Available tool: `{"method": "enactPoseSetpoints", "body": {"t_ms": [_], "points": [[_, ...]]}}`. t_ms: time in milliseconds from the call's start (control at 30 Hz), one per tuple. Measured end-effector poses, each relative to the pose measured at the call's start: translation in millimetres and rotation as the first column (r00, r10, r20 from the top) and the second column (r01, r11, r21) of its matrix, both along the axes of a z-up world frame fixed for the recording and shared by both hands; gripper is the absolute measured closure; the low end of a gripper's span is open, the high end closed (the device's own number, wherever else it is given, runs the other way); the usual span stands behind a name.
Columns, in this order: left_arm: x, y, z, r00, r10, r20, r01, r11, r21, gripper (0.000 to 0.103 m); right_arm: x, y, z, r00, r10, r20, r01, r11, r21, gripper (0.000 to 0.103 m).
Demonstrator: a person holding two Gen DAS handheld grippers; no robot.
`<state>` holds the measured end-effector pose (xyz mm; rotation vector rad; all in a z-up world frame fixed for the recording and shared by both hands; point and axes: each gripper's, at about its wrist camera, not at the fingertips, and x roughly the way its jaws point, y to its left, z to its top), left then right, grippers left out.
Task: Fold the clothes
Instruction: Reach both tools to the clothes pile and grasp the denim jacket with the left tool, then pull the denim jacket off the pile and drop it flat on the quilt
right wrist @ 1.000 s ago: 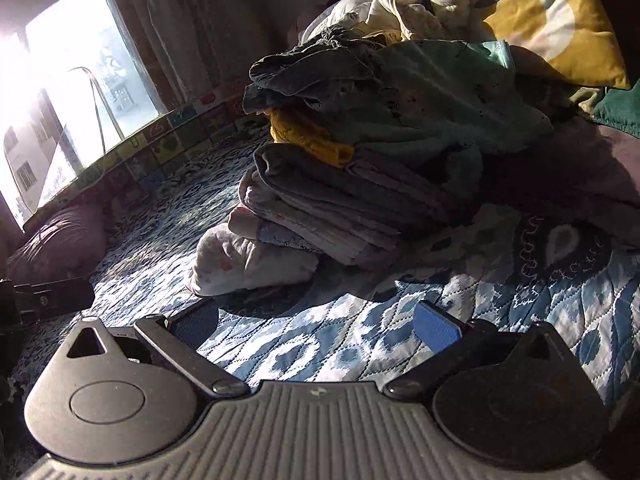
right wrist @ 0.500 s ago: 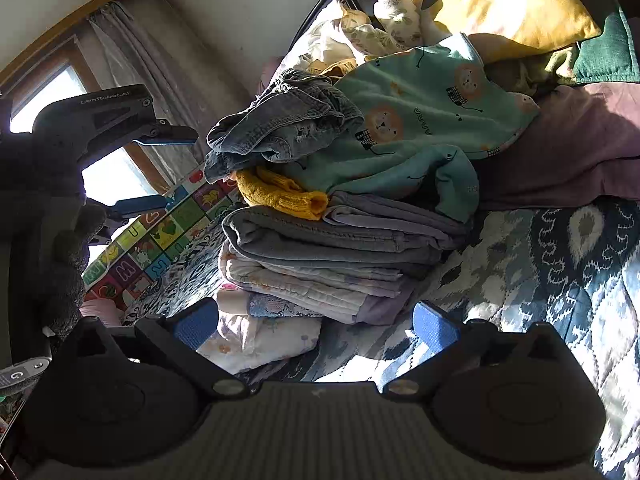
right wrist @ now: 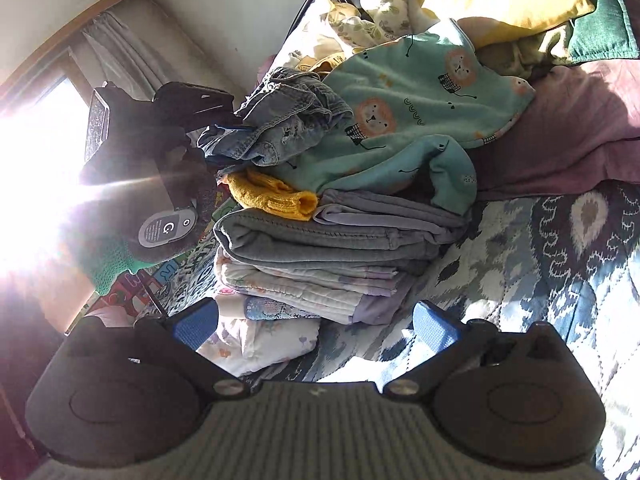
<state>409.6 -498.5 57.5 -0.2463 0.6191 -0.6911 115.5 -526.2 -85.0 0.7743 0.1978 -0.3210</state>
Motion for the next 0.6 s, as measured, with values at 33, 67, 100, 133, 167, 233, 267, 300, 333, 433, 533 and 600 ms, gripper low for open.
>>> {"method": "enactPoseSetpoints", "body": {"t_ms": [33, 67, 100, 133, 167, 233, 267, 300, 333, 433, 533, 600], "points": [[-0.8, -0.2, 0.5, 1.000, 0.001, 0.008, -0.001, 1.000, 0.011, 0.080, 1.0, -0.5, -0.9, 1.000, 0.003, -0.003, -0.003, 1.000, 0.006, 0.000], [-2.5, 1.8, 2.0, 1.000, -0.001, 0.024, 0.001, 1.000, 0.022, 0.086, 2.0, -1.0, -1.8, 1.000, 0.007, -0.006, -0.007, 1.000, 0.011, 0.000], [-5.6, 8.0, 5.6, 0.999, -0.001, 0.045, 0.000, 1.000, 0.015, 0.087, 2.4, -0.8, -2.6, 1.000, 0.012, -0.008, -0.012, 1.000, 0.014, 0.000], [-8.8, 14.5, 9.7, 0.998, 0.000, 0.067, 0.000, 1.000, 0.010, 0.088, 2.9, -0.6, -2.8, 1.000, 0.016, -0.012, -0.015, 1.000, 0.014, 0.000], [-12.6, 22.9, 15.7, 0.996, 0.000, 0.089, -0.001, 1.000, 0.008, 0.088, 3.2, -0.1, -2.3, 1.000, 0.018, -0.015, -0.018, 1.000, 0.014, 0.000], [-20.1, 39.8, 27.9, 0.991, 0.001, 0.133, -0.002, 1.000, 0.008, 0.089, 3.2, 0.8, -1.4, 1.000, 0.022, -0.017, -0.021, 1.000, 0.015, 0.000], [-24.2, 48.8, 35.2, 0.987, 0.007, 0.163, -0.010, 1.000, 0.020, 0.089, 2.8, 1.2, -0.7, 1.000, 0.024, -0.019, -0.023, 1.000, 0.017, 0.000], [-28.3, 57.9, 42.7, 0.981, 0.012, 0.193, -0.018, 0.999, 0.032, 0.089, 1.8, 2.1, 0.4, 0.999, 0.024, -0.022, -0.024, 1.000, 0.017, 0.000], [-32.6, 67.3, 51.1, 0.975, 0.017, 0.223, -0.028, 0.999, 0.047, 0.089, 1.0, 3.0, 1.6, 0.999, 0.024, -0.024, -0.023, 1.000, 0.016, 0.000], [-47.1, 99.8, 79.6, 0.953, 0.030, 0.302, -0.055, 0.996, 0.075, 0.089, -2.4, 6.8, 7.5, 0.999, 0.024, -0.023, -0.023, 1.000, 0.013, 0.000], [-60.2, 133.5, 105.8, 0.932, 0.050, 0.360, -0.086, 0.993, 0.084, 0.089, -4.6, 13.7, 14.8, 0.999, 0.037, -0.021, -0.036, 0.999, 0.008, 0.000], [-67.9, 160.2, 123.0, 0.917, 0.072, 0.392, -0.118, 0.989, 0.094, 0.089, -5.4, 21.9, 20.2, 0.998, 0.058, -0.021, -0.058, 0.998, 0.001, 0.000]]}}
